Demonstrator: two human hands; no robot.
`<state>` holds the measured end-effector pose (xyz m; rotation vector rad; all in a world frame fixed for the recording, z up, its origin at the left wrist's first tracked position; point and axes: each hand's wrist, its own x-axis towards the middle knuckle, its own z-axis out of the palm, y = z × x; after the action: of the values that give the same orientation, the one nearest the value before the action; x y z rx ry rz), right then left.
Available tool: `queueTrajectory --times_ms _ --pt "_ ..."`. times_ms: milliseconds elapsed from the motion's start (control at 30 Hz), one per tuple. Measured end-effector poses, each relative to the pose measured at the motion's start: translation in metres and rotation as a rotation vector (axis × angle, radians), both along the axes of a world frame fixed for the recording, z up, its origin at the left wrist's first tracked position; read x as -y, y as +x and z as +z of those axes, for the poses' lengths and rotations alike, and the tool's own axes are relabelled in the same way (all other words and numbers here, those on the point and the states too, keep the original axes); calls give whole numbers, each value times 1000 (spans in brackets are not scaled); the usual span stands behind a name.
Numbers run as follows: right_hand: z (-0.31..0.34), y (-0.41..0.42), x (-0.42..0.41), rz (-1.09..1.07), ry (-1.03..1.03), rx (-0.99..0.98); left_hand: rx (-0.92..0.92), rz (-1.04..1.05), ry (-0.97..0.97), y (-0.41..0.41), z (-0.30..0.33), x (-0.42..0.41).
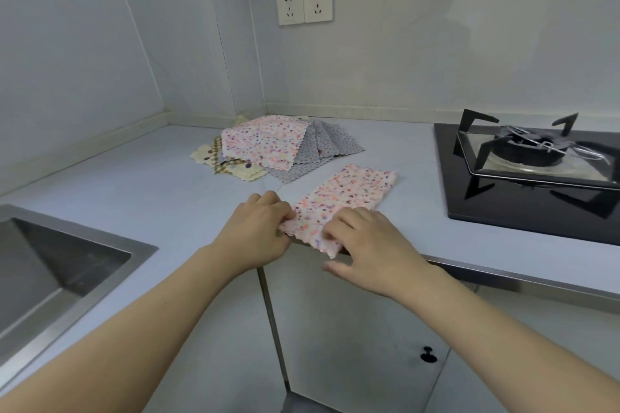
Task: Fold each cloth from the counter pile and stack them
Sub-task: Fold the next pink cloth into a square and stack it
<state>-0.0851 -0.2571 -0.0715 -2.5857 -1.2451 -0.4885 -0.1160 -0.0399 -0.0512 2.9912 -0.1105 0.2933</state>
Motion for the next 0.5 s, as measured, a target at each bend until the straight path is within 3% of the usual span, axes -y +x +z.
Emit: queueTrajectory --times_ms 100,233,333,500 --pt "9 -10 -2 -34 130 56 86 -50 -102 -8 1 -5" --pt "28 -15 10 -55 317 -247 7 -84 -438 -13 20 -13" --pt "38 -3 19 -78 431 -319 -69 -60 -713 -2 36 -7" --pt "45 53 34 -257 433 -323 -44 34 -803 57 41 29"
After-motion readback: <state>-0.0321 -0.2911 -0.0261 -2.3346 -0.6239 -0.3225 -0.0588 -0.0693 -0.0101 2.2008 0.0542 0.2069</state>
